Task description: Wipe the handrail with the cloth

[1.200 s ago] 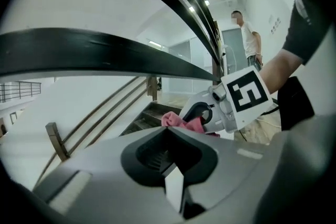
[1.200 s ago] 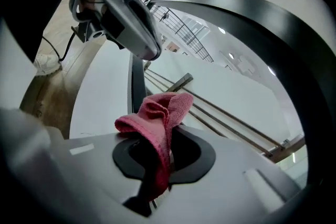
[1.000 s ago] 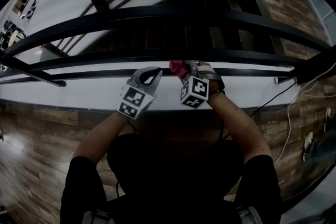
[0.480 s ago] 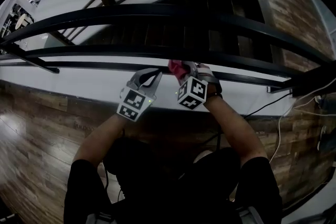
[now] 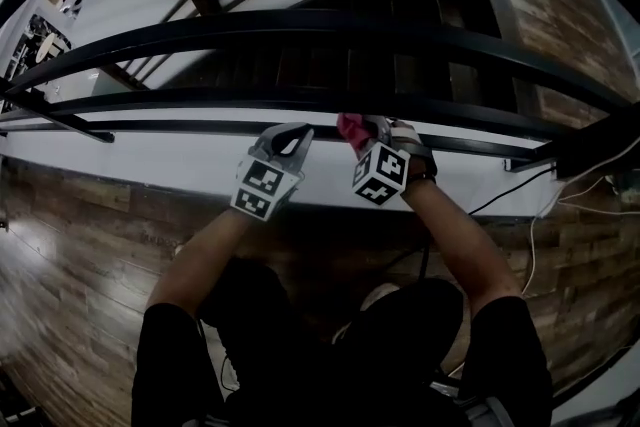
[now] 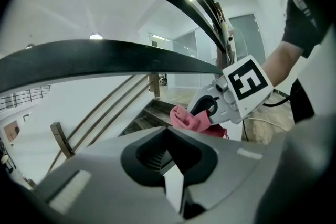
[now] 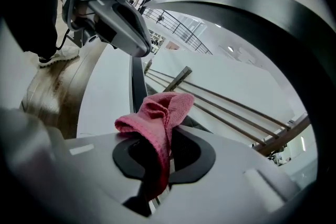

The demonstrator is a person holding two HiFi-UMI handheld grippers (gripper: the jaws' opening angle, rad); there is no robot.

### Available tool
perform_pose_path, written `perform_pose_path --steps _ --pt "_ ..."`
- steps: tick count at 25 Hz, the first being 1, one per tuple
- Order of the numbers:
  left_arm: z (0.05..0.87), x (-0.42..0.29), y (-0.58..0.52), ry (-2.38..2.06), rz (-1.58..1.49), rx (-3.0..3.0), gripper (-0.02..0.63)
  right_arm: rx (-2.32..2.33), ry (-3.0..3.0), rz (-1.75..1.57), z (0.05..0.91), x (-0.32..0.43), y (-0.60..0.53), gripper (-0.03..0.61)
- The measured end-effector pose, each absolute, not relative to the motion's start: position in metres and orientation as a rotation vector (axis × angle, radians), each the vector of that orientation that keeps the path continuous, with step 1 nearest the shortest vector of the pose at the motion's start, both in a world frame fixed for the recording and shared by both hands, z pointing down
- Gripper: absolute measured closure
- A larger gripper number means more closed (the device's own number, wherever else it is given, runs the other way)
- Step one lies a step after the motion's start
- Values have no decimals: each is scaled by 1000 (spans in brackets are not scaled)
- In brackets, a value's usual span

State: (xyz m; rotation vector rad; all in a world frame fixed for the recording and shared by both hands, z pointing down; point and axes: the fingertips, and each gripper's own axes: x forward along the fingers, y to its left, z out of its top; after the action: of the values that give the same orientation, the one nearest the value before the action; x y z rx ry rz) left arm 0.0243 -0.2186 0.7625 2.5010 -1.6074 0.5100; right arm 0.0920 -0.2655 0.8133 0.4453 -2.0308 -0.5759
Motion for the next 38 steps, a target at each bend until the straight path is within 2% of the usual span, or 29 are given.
perform_pose_path --steps 5,12,18,38 --pt "772 52 -223 -1535 591 2484 615 467 -2065 -490 814 113 -272 533" --pt "767 64 -232 -1659 451 2346 615 476 -2082 -407 813 132 -282 532" --pt "780 63 -236 -1688 419 2296 615 512 -2099 -467 809 147 -287 532" --pt "769 161 -270 -1528 201 2399 615 760 -2133 -415 799 229 -314 532"
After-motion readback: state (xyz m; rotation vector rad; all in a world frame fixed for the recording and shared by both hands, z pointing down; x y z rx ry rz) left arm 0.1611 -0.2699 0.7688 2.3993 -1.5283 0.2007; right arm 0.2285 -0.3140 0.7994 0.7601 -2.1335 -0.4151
